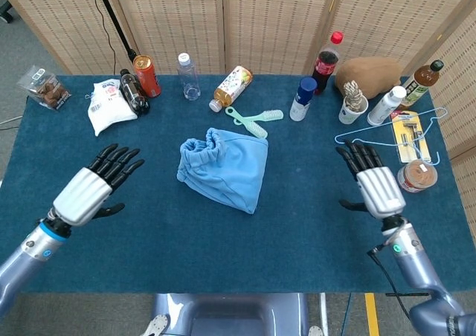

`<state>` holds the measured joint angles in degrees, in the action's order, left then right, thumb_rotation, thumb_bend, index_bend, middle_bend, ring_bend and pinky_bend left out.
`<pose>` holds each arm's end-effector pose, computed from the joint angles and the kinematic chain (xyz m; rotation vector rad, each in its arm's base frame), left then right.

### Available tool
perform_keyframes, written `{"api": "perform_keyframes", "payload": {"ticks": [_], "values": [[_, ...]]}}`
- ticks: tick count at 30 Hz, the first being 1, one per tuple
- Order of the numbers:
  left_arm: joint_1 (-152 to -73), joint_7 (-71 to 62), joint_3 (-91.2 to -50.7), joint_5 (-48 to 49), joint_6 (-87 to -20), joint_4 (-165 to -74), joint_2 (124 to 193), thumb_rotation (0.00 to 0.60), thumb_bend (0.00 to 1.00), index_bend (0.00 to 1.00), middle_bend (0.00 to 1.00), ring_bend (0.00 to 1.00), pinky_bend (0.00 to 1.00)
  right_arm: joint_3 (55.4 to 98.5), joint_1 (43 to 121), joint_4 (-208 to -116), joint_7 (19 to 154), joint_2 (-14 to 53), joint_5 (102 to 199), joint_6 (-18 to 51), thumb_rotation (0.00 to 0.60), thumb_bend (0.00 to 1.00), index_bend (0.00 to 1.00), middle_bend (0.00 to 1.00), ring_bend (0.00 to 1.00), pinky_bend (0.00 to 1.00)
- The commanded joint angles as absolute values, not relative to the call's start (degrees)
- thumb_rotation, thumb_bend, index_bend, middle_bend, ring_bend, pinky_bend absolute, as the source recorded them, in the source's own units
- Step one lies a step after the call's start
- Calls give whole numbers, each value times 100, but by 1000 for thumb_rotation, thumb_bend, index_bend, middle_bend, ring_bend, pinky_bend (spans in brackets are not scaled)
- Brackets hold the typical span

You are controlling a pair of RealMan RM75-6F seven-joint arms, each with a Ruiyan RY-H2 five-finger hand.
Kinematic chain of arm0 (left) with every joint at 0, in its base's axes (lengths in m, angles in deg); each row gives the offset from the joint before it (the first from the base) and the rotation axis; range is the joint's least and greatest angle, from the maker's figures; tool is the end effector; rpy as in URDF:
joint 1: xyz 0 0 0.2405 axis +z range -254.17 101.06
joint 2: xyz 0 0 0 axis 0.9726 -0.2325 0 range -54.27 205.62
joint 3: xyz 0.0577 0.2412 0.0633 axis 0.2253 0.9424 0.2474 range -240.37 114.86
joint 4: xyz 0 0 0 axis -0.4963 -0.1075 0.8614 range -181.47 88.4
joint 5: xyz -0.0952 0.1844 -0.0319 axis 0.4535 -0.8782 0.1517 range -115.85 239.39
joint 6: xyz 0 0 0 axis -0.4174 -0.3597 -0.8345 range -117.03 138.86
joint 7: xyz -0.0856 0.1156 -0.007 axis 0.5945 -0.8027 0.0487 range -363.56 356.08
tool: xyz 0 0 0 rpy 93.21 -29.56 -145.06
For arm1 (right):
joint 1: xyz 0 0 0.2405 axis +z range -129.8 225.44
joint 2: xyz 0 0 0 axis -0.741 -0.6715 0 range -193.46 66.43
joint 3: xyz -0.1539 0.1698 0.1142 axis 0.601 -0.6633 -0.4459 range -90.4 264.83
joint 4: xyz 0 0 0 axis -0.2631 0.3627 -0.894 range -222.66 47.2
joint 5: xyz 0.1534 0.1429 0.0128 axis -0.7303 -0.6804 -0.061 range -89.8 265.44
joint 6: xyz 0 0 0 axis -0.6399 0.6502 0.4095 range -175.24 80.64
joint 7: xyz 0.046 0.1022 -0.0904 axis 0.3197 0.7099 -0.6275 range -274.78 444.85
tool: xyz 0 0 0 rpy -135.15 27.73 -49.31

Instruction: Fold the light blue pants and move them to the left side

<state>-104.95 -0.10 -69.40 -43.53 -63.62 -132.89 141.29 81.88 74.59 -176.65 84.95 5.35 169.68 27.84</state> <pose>-0.1961 0.2900 0.1254 -1.9594 -0.4676 -1.1956 -0.2363 -0.2985 0.1246 1.6094 -0.8006 1.0887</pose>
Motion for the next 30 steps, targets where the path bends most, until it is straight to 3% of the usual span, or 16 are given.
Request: {"api": "perform_keyframes", "payload": {"ticks": [1,8,18,24,30], "values": [[-11026,-626,-7096,-4455,-5738,-13532,14205,600,24,0,0,0,0,8488,7013,-17432,9100,349,17292,3189,600,0,0,0,0,0],[-11721,-1733,-7312,-3770,-4399,-13901,14516,600,24,0,0,0,0,8724,6479,-17567,9572,191,17433,3563,600,0,0,0,0,0],[-12638,-2936,-7757,-2700,-3266,-13500,15261,599,24,0,0,0,0,8788,5964,-17786,10402,156,17435,3932,600,0,0,0,0,0],[-12838,-3302,-7638,-2090,-2987,-13020,15663,597,24,0,0,0,0,8764,5817,-17816,10553,137,17447,3957,600,0,0,0,0,0],[-12786,-3181,-7456,-1896,-3128,-12599,15874,598,24,0,0,0,0,8728,5787,-17796,10589,126,17515,3912,600,0,0,0,0,0]]}}
